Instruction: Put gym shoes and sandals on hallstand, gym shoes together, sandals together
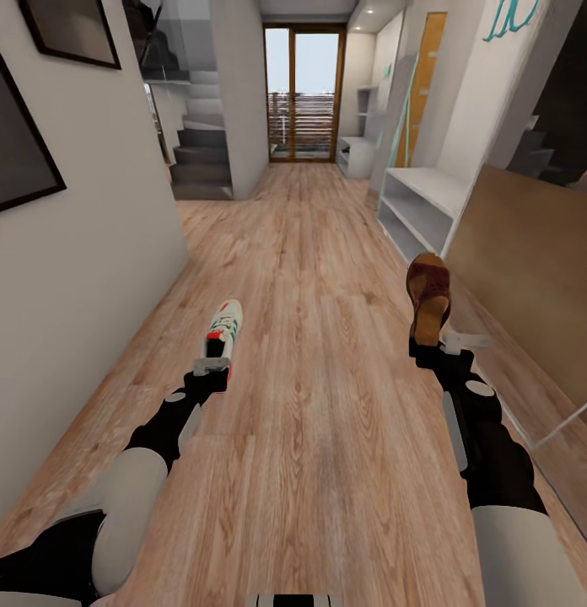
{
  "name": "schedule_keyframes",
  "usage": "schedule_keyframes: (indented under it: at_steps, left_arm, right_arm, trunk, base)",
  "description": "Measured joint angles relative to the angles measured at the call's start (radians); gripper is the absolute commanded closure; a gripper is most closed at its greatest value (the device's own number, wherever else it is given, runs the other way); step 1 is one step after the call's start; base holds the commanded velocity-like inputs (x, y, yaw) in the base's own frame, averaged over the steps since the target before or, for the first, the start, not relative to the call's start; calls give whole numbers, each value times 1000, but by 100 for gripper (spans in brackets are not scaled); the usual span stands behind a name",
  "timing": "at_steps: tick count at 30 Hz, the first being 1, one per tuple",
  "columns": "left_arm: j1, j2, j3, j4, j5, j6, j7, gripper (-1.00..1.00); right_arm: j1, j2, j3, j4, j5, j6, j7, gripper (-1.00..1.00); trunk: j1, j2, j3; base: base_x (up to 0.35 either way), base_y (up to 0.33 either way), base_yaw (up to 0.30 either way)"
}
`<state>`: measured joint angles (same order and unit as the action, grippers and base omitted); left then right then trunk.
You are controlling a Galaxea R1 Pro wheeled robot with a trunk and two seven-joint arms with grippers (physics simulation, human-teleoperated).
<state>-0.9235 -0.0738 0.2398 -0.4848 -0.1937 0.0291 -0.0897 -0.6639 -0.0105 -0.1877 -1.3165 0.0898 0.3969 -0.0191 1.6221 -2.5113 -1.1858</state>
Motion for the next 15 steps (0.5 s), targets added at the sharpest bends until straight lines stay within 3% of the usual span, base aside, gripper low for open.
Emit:
schedule_keyframes:
  at_steps: [6, 15]
  left_arm:
    - [0, 0, 0, 0, 0, 0, 0, 100]
    - [0, 0, 0, 0, 0, 0, 0, 100]
  right_arm:
    - [0, 0, 0, 0, 0, 0, 0, 100]
    - [0, 0, 0, 0, 0, 0, 0, 100]
  trunk:
    - [-3, 1, 33]
    - [-3, 2, 48]
  base:
    - [0, 0, 0]
    - [0, 0, 0]
